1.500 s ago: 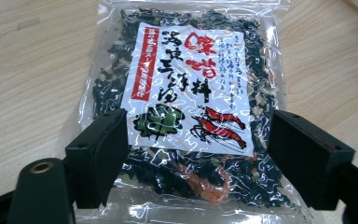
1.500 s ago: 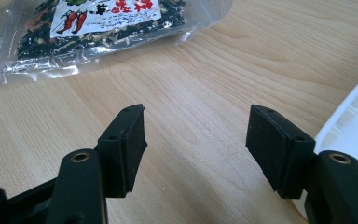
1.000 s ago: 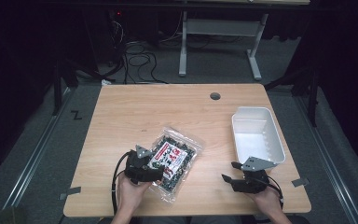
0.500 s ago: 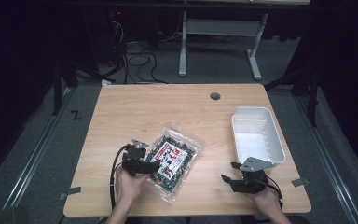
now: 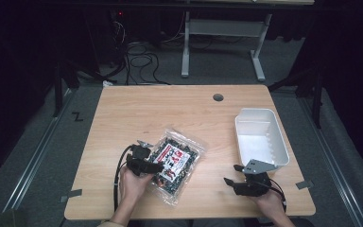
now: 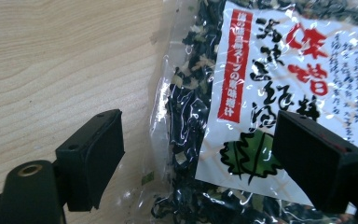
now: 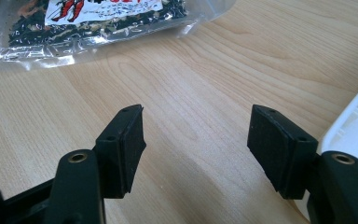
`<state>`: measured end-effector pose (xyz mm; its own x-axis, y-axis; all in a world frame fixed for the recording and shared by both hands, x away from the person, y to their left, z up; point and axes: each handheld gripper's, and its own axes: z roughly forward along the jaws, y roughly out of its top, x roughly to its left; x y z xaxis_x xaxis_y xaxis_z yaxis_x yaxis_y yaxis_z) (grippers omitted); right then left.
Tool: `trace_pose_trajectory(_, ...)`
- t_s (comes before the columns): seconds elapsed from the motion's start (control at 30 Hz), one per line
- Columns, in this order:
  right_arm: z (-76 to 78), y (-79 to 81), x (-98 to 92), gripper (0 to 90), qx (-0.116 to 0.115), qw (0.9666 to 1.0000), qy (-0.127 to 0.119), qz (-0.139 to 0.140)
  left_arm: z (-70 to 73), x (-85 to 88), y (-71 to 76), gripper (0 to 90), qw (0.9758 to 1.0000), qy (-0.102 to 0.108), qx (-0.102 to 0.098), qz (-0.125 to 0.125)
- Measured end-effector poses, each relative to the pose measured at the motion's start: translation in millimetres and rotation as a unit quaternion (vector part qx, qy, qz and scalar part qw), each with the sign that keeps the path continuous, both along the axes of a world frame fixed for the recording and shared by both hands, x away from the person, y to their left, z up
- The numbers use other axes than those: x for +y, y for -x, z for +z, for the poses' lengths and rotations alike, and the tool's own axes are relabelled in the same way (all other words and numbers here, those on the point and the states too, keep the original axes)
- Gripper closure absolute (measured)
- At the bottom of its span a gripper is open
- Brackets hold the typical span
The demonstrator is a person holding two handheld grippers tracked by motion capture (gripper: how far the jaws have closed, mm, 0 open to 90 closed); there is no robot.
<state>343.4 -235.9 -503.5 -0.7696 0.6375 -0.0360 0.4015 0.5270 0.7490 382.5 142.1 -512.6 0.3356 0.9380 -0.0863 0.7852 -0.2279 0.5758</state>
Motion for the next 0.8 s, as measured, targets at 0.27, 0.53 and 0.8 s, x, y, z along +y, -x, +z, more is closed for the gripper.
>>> trace_pose_trajectory(0.27, -1.8, -0.4, 1.9, 37.1, 0.007, 1.0000, 0.006, 0.003, -5.0, 1.3, 0.8, 23.7, 0.9997, 0.005, 0.007, -0.024)
trace_pose_trajectory(0.53, -1.9, 0.1, 3.8, 37.2, 0.012, 0.9999, 0.009, 0.004, -6.6, 2.6, 4.3, 27.3, 0.9990, 0.010, 0.002, -0.045)
trace_pose_trajectory(0.8, -0.3, 1.0, 6.5, 37.2, 0.014, 0.9998, 0.010, 0.012, -7.3, 3.4, 7.1, 27.6, 0.9981, 0.011, -0.001, -0.060)
